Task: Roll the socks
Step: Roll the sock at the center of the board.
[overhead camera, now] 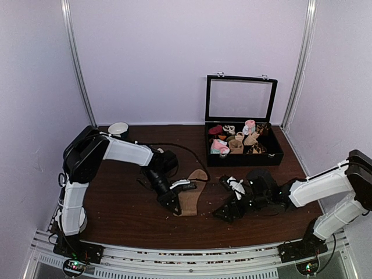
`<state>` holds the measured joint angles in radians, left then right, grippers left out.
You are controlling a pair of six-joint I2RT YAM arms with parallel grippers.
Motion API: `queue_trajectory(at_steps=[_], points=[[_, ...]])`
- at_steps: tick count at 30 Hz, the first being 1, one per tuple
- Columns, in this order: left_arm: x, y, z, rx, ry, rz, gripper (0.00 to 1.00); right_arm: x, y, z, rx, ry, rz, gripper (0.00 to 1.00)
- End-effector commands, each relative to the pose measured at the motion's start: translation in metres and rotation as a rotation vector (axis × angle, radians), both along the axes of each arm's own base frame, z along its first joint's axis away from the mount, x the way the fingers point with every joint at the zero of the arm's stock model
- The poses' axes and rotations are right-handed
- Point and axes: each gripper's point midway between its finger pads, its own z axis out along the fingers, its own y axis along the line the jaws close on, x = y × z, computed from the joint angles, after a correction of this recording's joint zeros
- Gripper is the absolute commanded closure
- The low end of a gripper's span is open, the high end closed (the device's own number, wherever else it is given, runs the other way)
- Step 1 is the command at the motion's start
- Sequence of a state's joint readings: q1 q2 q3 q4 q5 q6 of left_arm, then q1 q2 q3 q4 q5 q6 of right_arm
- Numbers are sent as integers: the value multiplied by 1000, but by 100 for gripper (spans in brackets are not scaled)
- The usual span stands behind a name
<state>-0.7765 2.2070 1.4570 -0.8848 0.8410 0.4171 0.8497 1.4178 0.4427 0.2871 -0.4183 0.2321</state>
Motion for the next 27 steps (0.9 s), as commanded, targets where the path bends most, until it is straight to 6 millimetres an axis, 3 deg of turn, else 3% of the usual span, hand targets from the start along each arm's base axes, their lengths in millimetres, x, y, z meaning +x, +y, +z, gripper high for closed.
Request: queue_trajectory(at_steps=[1, 5, 7, 9, 11, 15, 18, 24, 27], points=[[-9, 32, -34, 213, 65, 16, 100, 50, -27, 51, -79, -322, -261, 0], [-11, 35, -31, 228, 72, 25, 100, 75, -71, 81, 2, -366, -587, 0], [-16, 34, -26, 220, 111, 29, 100, 66, -72, 83, 200, -309, -559, 0], [-21, 32, -22, 206, 172, 39, 100, 55, -61, 96, 346, -353, -466, 0], [-25, 30, -22, 203, 235, 48, 100, 45, -42, 94, 340, -398, -338, 0], [-27, 29, -22, 196, 323, 58, 100, 15, 10, 56, -7, -522, -24, 0], [-21, 32, -26, 203, 335, 77, 100, -4, 39, 45, -122, -629, 114, 1], [-11, 37, -34, 236, 280, 86, 100, -29, 93, 33, -158, -702, 333, 28], [-6, 39, -39, 252, 239, 87, 100, -31, 109, 15, -219, -696, 427, 37]])
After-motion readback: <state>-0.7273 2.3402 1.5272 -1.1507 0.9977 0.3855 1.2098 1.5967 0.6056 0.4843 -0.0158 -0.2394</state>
